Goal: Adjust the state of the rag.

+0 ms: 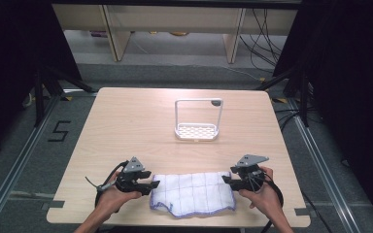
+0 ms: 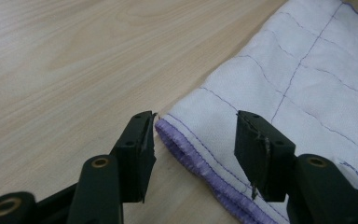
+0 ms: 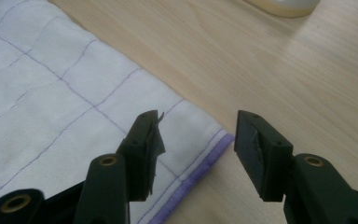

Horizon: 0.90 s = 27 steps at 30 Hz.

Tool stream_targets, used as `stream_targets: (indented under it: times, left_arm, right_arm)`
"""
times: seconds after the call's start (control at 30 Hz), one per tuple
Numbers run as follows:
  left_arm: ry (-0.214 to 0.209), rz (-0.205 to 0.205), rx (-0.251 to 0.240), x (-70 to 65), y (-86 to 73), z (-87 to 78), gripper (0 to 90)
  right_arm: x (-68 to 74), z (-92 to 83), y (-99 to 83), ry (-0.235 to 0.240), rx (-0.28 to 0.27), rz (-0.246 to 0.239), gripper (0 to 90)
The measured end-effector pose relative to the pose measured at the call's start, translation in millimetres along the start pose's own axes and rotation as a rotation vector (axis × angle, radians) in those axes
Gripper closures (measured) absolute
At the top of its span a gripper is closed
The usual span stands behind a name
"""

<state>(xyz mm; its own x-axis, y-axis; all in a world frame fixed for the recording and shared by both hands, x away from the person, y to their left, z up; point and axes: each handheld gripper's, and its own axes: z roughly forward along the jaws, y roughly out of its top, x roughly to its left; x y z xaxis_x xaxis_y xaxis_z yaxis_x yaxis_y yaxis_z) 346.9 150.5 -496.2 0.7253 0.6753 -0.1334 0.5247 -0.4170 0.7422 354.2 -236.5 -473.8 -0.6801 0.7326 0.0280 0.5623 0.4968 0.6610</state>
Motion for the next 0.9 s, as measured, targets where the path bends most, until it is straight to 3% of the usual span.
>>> stream_targets:
  times: [0.03,0.07,0.1,0.13,0.17,0.23,0.27,0.37,0.43,0.47,0.5,0.57,0.6,0.63,0.7,0.73,0.77,0.83,0.9]
  left_arm:
    - [0.0,0.0,0.0,0.0,0.0,0.0,47.4]
    - [0.001,0.009,-0.001,-2.4,0.2,-0.3,47.9]
    - [0.005,0.017,0.001,-4.1,0.2,-0.1,48.1]
    - [0.006,0.038,0.012,-4.6,0.4,0.1,48.5]
    - [0.01,0.05,0.012,-5.7,0.4,1.1,49.0]
    - [0.011,0.061,0.011,-6.4,0.4,2.3,51.3]
    - [-0.001,0.08,0.009,-7.8,1.1,5.8,52.2]
    - [-0.027,0.094,-0.007,-9.8,3.5,8.8,54.6]
    - [-0.034,0.107,-0.013,-12.8,6.3,9.8,54.8]
    - [-0.045,0.119,-0.012,-14.7,7.9,10.1,55.1]
    - [-0.038,0.123,-0.011,-16.0,8.7,10.4,55.4]
    - [-0.044,0.126,-0.006,-17.2,9.1,11.3,55.2]
    - [-0.045,0.139,0.003,-18.5,9.0,14.2,55.2]
    - [-0.039,0.15,0.018,-19.6,8.5,18.1,55.2]
    - [-0.038,0.157,0.034,-19.6,7.6,23.1,57.8]
    - [-0.039,0.181,0.043,-18.4,7.9,24.6,60.8]
    - [-0.037,0.178,0.045,-19.0,7.6,26.5,62.9]
    - [-0.022,0.194,0.052,-19.1,7.7,28.2,71.1]
    - [-0.018,0.206,0.056,-20.0,7.8,31.0,78.6]
  right_arm:
    - [-1.4,4.1,0.2,-0.011,-0.019,0.001,51.5]
    - [-2.2,4.1,2.0,-0.003,0.012,0.012,52.2]
    - [-2.3,8.1,1.1,-0.017,-0.015,0.01,52.7]
    - [-2.3,8.2,1.6,-0.008,-0.002,0.014,52.9]
    - [-4.9,10.0,2.0,-0.014,-0.024,-0.022,53.1]
    - [-4.4,9.2,2.5,-0.011,-0.005,-0.011,53.8]
    - [-2.6,8.1,3.4,0.002,0.024,0.002,54.6]
    - [-4.4,9.4,3.2,0.002,-0.002,-0.041,56.8]
    - [-4.8,9.3,3.4,0.004,0.0,-0.045,58.2]
    - [-4.6,9.0,3.4,0.004,0.004,-0.035,58.9]
    - [-1.7,7.9,3.7,0.017,0.027,0.008,58.9]
    - [-1.0,10.3,3.0,0.002,0.013,0.008,58.9]
    - [-3.9,11.1,5.0,0.018,0.009,-0.037,58.8]
    - [-0.5,15.0,7.1,0.037,-0.014,-0.027,58.9]
    - [1.3,19.2,9.7,0.046,-0.014,-0.053,59.6]
    - [1.2,20.2,10.7,0.051,-0.002,-0.07,60.5]
    - [3.8,24.2,10.5,0.057,-0.012,-0.067,61.4]
    - [3.5,27.5,12.1,0.057,0.033,-0.097,65.4]
    - [3.4,31.3,11.6,0.048,0.02,-0.117,68.1]
